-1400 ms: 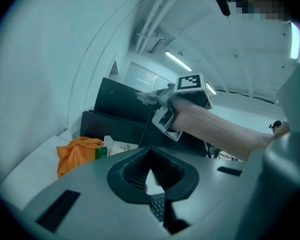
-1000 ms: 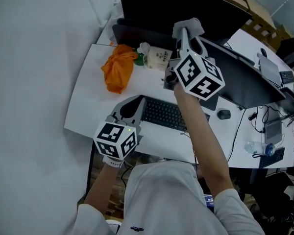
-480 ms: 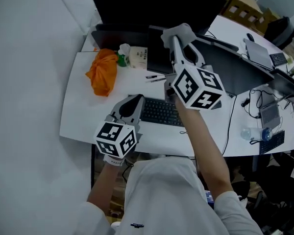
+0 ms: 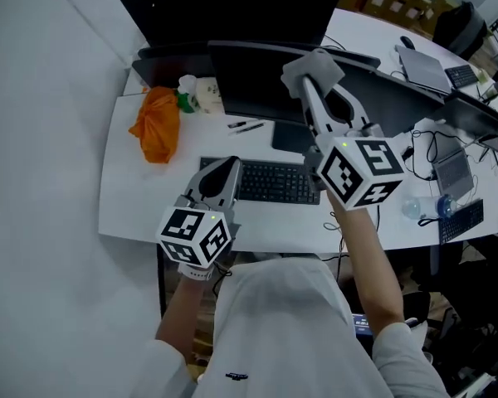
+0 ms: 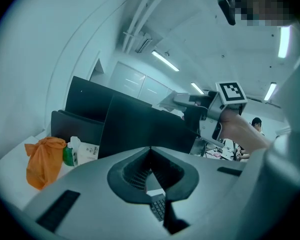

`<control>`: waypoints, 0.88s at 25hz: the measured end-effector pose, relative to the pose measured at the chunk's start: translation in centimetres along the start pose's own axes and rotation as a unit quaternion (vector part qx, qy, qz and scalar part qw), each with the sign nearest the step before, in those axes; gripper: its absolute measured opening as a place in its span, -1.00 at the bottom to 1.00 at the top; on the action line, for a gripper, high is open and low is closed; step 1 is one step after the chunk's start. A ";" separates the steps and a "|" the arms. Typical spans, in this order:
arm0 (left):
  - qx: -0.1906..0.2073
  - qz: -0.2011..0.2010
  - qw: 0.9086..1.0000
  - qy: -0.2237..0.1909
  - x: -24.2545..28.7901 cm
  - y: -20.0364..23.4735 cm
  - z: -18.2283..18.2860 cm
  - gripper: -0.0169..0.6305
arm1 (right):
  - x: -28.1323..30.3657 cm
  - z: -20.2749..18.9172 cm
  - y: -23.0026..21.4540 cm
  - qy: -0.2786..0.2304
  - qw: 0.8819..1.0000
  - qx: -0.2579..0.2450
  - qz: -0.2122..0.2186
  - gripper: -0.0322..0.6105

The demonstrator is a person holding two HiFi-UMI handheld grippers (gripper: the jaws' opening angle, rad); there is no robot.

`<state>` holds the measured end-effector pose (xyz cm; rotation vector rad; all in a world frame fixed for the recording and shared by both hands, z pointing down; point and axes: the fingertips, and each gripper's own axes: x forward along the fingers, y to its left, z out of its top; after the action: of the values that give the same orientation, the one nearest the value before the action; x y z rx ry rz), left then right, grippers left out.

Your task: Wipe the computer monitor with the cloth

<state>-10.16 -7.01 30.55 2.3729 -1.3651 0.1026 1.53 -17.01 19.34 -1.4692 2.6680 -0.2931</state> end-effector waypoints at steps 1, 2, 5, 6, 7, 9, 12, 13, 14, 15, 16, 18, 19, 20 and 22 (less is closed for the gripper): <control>0.001 -0.001 1.000 -0.001 0.1 -0.5 0.0 -0.89 | -0.9 0.0 -0.3 0.002 1.000 -0.001 0.002 -0.81; 0.003 -0.002 1.000 -0.001 0.2 -0.9 0.0 -0.89 | -1.8 0.0 -0.6 0.004 1.000 -0.005 0.004 -0.81; 0.005 -0.008 1.000 -0.006 0.4 -2.4 0.4 -0.89 | -4.2 0.2 -1.4 0.013 0.999 -0.024 0.017 -0.81; 0.004 -0.009 1.000 -0.008 0.5 -2.9 0.5 -0.89 | -5.0 0.3 -1.7 0.015 0.999 -0.029 0.020 -0.80; 0.003 -0.012 1.000 -0.010 0.5 -3.3 0.7 -0.89 | -5.8 0.4 -2.1 0.016 0.999 -0.034 0.021 -0.80; 0.004 -0.015 1.000 -0.014 0.7 -4.2 0.9 -0.89 | -7.3 0.7 -2.9 0.015 0.999 -0.042 0.022 -0.80; 0.009 -0.019 1.000 -0.020 0.9 -5.4 1.3 -0.89 | -9.1 1.1 -3.7 0.012 0.998 -0.053 0.022 -0.80; 0.010 -0.019 1.000 -0.023 1.0 -5.7 1.5 -0.89 | -9.6 1.1 -4.0 0.012 0.998 -0.059 0.022 -0.80; 0.011 -0.020 0.999 -0.025 1.1 -6.1 1.6 -0.89 | -10.3 1.0 -4.4 0.012 0.998 -0.065 0.021 -0.80; 0.012 -0.022 0.999 -0.027 1.1 -6.5 1.8 -0.89 | -11.0 1.0 -4.7 0.012 0.997 -0.068 0.020 -0.80; 0.012 -0.026 0.999 -0.027 1.1 -6.8 1.9 -0.89 | -11.7 0.9 -5.1 0.010 0.997 -0.071 0.017 -0.80; 0.011 -0.040 0.999 -0.023 1.4 -7.5 2.2 -0.89 | -12.9 0.9 -5.8 0.008 0.997 -0.078 0.011 -0.80; 0.010 -0.046 0.999 -0.021 1.6 -7.7 2.2 -0.89 | -13.4 1.0 -6.1 0.007 0.996 -0.085 0.007 -0.80; 0.009 -0.049 0.999 -0.021 1.8 -8.0 2.3 -0.89 | -14.0 1.0 -6.4 0.005 0.996 -0.091 0.005 -0.80; 0.012 -0.053 0.998 -0.023 2.1 -8.5 2.7 -0.89 | -15.2 0.9 -6.9 -0.001 0.996 -0.091 0.010 -0.80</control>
<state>-2.26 -5.96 26.08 2.4778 -1.2616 0.0353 15.52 -7.87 19.54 -1.4866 2.7685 -0.0481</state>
